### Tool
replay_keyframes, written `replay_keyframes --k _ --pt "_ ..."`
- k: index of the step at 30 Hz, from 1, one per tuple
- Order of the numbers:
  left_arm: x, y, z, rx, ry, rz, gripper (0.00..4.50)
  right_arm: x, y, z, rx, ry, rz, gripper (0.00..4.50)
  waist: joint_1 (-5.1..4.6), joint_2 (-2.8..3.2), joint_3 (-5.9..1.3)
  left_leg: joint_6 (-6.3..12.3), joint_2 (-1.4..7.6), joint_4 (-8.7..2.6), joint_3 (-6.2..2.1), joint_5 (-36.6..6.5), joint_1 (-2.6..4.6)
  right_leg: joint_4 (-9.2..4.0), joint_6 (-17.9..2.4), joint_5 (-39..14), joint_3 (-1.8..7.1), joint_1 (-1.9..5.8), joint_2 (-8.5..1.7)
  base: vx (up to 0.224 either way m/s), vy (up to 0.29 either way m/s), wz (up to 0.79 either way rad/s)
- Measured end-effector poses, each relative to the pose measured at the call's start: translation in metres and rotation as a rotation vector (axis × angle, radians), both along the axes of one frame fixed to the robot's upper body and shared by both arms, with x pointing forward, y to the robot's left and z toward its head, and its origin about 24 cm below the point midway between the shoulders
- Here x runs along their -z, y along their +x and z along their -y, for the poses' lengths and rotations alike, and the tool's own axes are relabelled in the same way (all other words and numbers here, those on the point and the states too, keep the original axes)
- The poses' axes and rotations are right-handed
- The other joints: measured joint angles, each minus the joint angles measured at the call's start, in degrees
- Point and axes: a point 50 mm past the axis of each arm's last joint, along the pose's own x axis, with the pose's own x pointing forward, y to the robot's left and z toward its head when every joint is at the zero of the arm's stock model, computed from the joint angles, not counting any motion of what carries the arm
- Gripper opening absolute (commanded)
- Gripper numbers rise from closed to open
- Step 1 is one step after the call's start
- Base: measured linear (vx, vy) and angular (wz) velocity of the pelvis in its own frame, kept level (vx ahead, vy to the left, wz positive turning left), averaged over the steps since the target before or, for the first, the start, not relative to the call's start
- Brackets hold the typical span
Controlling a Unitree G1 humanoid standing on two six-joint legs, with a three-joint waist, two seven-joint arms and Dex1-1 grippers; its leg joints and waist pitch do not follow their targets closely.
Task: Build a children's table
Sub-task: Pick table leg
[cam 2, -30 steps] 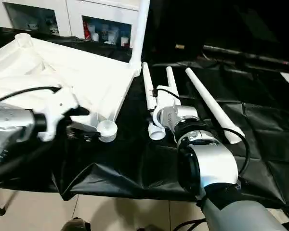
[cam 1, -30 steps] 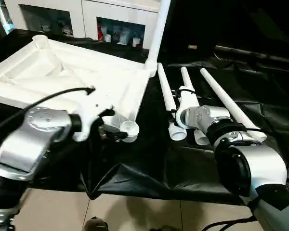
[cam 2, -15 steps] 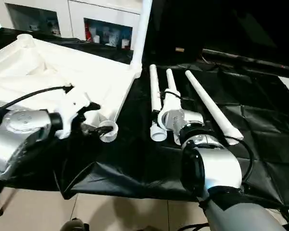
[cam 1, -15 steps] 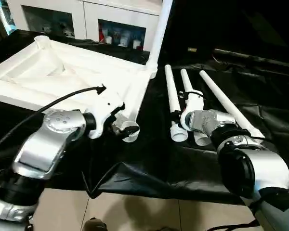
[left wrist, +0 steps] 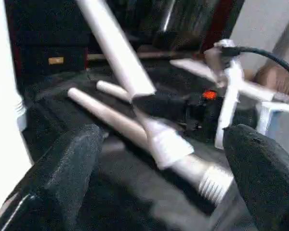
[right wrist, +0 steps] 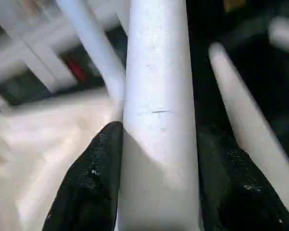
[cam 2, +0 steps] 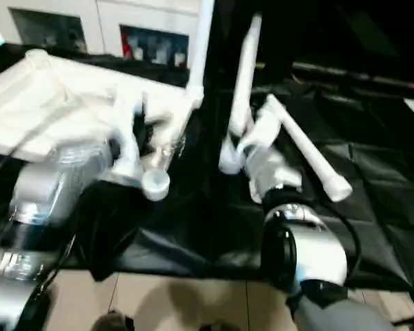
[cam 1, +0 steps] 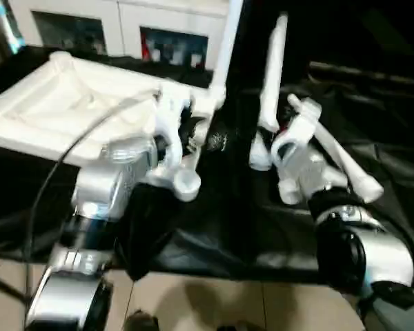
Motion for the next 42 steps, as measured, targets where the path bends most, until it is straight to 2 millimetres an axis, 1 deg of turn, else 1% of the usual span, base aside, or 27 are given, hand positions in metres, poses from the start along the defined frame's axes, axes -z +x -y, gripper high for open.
replay_keyframes --k 1,3,4,5,6,7,9,10,12,15,17,20,21,23,24,26,29,30,32,33,39,42 --pt "-0.003 0.004 0.004 -0.003 -0.049 -0.026 4.5 -0.006 -0.008 -0.003 -0.043 0.069 0.112 1.87 0.12 0.01 0.0 0.25 0.01 -0.02 -0.02 0.0 0.04 0.0 0.0 0.0 0.05 -0.02 0.0 0.0 0.0 0.0" --pt "-0.009 0.008 0.008 0.001 -0.079 -0.032 4.5 -0.01 -0.016 -0.012 -0.108 0.125 0.199 1.87 -0.09 0.01 0.0 0.4 0.0 -0.02 -0.04 0.0 -0.01 -0.02 0.0 0.0 0.1 -0.06 -0.02 0.0 0.0 0.0" --pt "-0.012 0.008 0.015 0.024 -0.104 -0.036 4.5 -0.012 -0.019 -0.015 -0.138 0.133 0.227 1.87 0.09 0.01 0.0 0.46 -0.02 -0.02 -0.02 0.0 -0.05 -0.06 0.0 -0.1 0.07 -0.06 -0.05 0.0 0.0 0.0" --pt "-0.015 0.009 0.022 0.041 -0.143 -0.06 4.5 -0.014 -0.027 -0.013 -0.165 0.135 0.277 1.87 0.53 0.01 0.0 0.51 -0.02 -0.04 0.04 0.0 -0.1 -0.15 0.0 -0.1 0.01 -0.04 -0.05 0.0 0.0 0.0" --pt "-0.017 0.01 0.022 0.043 -0.161 -0.069 4.5 -0.015 -0.031 -0.016 -0.2 0.136 0.308 1.87 0.85 0.01 0.0 0.54 -0.01 -0.03 0.02 -0.1 -0.03 -0.13 0.0 -0.1 0.06 -0.03 -0.06 0.0 0.0 0.0" --pt "-0.02 0.013 0.025 0.043 -0.193 -0.094 4.5 -0.016 -0.041 -0.018 -0.252 0.117 0.353 1.87 1.2 0.01 0.0 0.54 -0.01 -0.05 0.01 0.0 -0.04 -0.16 0.0 -0.1 0.04 -0.01 -0.06 0.0 0.0 0.0" --pt "-0.026 0.016 0.029 0.058 -0.249 -0.126 4.5 -0.013 -0.055 -0.024 -0.339 0.09 0.391 1.86 1.52 0.02 0.01 0.55 -0.01 -0.05 -0.01 0.0 -0.03 -0.2 0.0 -0.1 0.03 0.01 -0.07 0.0 0.0 0.0" --pt "-0.031 0.016 0.028 0.065 -0.281 -0.129 4.5 -0.009 -0.064 -0.032 -0.41 0.072 0.405 1.86 1.59 0.03 0.01 0.55 -0.01 -0.05 -0.02 0.0 0.07 -0.21 0.0 0.0 0.05 0.09 -0.08 0.0 0.0 0.0" --pt "-0.035 0.017 0.029 0.072 -0.308 -0.127 4.5 -0.006 -0.069 -0.043 -0.477 0.061 0.396 1.86 1.48 0.04 0.02 0.55 -0.02 -0.04 -0.03 0.0 0.05 -0.24 0.0 0.0 0.04 0.09 -0.12 0.0 0.0 0.0" --pt "-0.035 0.016 0.031 0.08 -0.332 -0.147 4.5 -0.005 -0.076 -0.052 -0.528 -0.022 0.413 1.86 1.51 0.04 0.02 0.54 -0.03 -0.04 -0.04 0.0 0.06 -0.25 0.0 0.1 0.03 0.11 -0.13 0.0 0.0 0.0" --pt "-0.032 0.016 0.029 0.077 -0.354 -0.178 4.21 -0.003 -0.076 -0.057 -0.535 -0.1 0.413 1.86 1.49 0.04 0.02 0.54 -0.03 -0.04 -0.06 0.0 0.05 -0.24 0.1 0.1 0.02 0.1 -0.13 0.0 0.0 0.0" --pt "-0.029 0.018 0.025 0.043 -0.368 -0.208 4.1 -0.004 -0.075 -0.058 -0.525 -0.235 0.415 1.86 1.62 0.03 0.02 0.53 -0.03 -0.04 -0.06 0.0 0.01 -0.27 0.1 0.1 0.03 0.11 -0.13 0.0 0.0 0.0" --pt "-0.028 0.019 0.023 0.021 -0.369 -0.217 4.01 -0.004 -0.073 -0.059 -0.512 -0.3 0.413 1.86 1.62 0.02 0.02 0.53 -0.03 -0.03 -0.06 0.0 0.0 -0.29 0.1 0.1 0.02 0.11 -0.13 0.0 0.0 0.0" --pt "-0.027 0.02 0.022 -0.017 -0.363 -0.227 3.72 -0.004 -0.07 -0.063 -0.494 -0.379 0.398 1.86 1.52 -0.1 0.01 0.52 -0.03 -0.04 -0.05 0.0 -0.01 -0.31 0.1 0.0 0.02 0.1 -0.13 0.0 0.0 0.0" --pt "-0.027 0.021 0.023 -0.028 -0.362 -0.231 3.71 -0.003 -0.07 -0.064 -0.486 -0.4 0.388 1.86 1.59 -0.19 0.01 0.53 -0.03 -0.07 -0.07 0.0 -0.04 -0.34 0.1 0.0 0.01 0.1 -0.12 0.0 0.0 0.0" --pt "-0.027 0.021 0.024 -0.043 -0.362 -0.234 3.67 0.0 -0.068 -0.066 -0.471 -0.429 0.363 1.86 1.65 -0.21 0.02 0.56 -0.03 -0.08 -0.06 0.0 -0.09 -0.42 0.1 0.0 0.01 0.09 -0.12 0.0 0.0 0.0" --pt "-0.033 0.019 0.025 -0.057 -0.361 -0.21 3.33 0.008 -0.066 -0.065 -0.447 -0.475 0.317 1.86 1.61 -0.34 0.05 0.6 -0.04 -0.08 -0.04 -0.1 -0.13 -0.5 0.1 0.0 0.01 0.09 -0.12 0.0 0.0 0.0" --pt "-0.033 0.019 0.025 -0.067 -0.358 -0.207 3.3 0.009 -0.065 -0.065 -0.442 -0.489 0.309 1.86 1.53 -0.42 0.07 0.6 -0.03 -0.09 -0.04 -0.1 -0.13 -0.49 0.1 0.0 0.01 0.08 -0.12 0.0 0.0 0.0" --pt "-0.033 0.019 0.024 -0.101 -0.346 -0.196 3.12 0.009 -0.063 -0.067 -0.441 -0.511 0.308 1.86 1.4 -0.5 0.11 0.59 -0.03 -0.09 -0.04 -0.1 -0.13 -0.48 0.2 0.0 0.01 0.07 -0.12 0.0 0.0 0.0" --pt "-0.032 0.019 0.024 -0.122 -0.336 -0.193 3.12 0.009 -0.062 -0.068 -0.436 -0.525 0.305 1.86 1.35 -0.55 0.1 0.59 -0.03 -0.09 -0.04 -0.1 -0.12 -0.48 0.2 0.0 0.01 0.07 -0.12 0.0 0.0 0.0" --pt "-0.03 0.021 0.021 -0.183 -0.302 -0.174 2.6 0.01 -0.063 -0.07 -0.437 -0.541 0.296 1.86 1.4 -0.57 0.1 0.59 -0.04 -0.09 -0.05 -0.1 -0.13 -0.5 0.2 0.0 0.02 0.08 -0.12 0.0 0.0 0.0" --pt "-0.03 0.021 0.022 -0.222 -0.254 -0.132 2.48 0.011 -0.063 -0.071 -0.435 -0.54 0.285 1.86 1.35 -0.58 0.1 0.59 -0.03 -0.09 -0.04 -0.1 -0.13 -0.52 0.2 0.1 0.02 0.08 -0.12 0.0 0.0 0.0"
